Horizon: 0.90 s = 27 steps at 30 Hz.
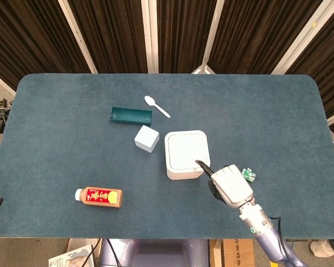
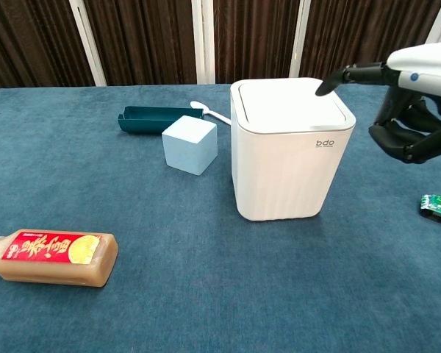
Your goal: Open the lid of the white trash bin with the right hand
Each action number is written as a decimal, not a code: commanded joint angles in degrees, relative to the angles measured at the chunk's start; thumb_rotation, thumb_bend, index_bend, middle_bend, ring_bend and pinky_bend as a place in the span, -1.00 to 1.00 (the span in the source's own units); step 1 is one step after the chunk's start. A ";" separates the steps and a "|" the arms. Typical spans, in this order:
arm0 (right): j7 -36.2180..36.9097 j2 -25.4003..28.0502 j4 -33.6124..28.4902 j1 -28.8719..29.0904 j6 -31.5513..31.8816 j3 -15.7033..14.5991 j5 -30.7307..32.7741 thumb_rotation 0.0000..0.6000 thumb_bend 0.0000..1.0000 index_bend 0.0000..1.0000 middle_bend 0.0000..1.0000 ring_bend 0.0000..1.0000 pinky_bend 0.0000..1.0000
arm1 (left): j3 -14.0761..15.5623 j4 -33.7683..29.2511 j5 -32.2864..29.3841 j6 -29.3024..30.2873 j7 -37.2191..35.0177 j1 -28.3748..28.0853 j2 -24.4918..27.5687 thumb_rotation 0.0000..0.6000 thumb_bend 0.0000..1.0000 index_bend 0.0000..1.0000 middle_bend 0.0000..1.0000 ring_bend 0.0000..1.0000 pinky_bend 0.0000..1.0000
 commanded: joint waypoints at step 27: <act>5.29 0.17 0.89 0.80 5.46 -1.23 3.55 1.00 0.27 -0.66 0.50 0.45 0.25 | 0.01 -0.10 -0.21 0.24 -0.72 0.36 0.39 1.00 -0.95 -0.76 -0.93 -1.00 -1.00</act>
